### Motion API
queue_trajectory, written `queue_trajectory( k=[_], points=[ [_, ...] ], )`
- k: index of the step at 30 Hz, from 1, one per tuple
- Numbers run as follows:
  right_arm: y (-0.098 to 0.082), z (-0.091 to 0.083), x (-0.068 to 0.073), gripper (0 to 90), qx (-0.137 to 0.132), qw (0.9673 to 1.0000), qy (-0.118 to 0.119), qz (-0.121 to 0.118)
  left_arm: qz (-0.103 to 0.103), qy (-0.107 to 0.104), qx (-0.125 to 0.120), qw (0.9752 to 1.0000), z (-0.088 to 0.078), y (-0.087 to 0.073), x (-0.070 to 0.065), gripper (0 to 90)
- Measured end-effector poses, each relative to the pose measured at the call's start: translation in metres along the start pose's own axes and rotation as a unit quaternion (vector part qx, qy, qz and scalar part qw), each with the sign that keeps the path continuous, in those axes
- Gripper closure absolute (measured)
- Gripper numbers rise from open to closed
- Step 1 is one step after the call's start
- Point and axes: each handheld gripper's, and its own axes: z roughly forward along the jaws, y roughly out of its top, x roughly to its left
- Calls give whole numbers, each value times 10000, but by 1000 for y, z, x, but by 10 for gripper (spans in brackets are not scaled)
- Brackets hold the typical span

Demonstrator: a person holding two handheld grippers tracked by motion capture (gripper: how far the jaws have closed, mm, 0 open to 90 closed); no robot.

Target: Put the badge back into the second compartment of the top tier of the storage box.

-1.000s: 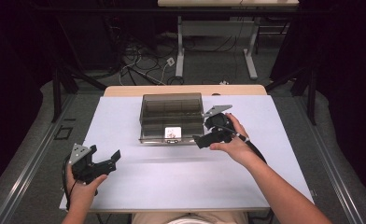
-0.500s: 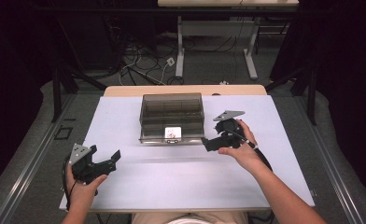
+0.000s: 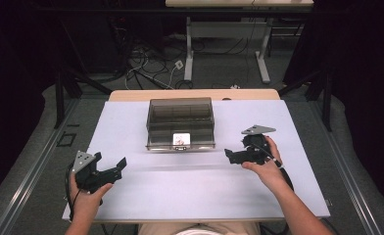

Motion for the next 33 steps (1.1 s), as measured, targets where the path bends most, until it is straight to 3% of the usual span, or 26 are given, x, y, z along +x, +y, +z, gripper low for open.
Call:
queue_trajectory(
  k=[16, 33],
  points=[
    [-38, -6, -24, 0, -138, 9978, -344, 555, 5, 3, 28, 10000, 0, 0, 0, 28],
    [-57, 0, -33, 0, -146, 9960, -468, 753, -38, 20, 25, 10000, 1, 0, 0, 28]
  ],
)
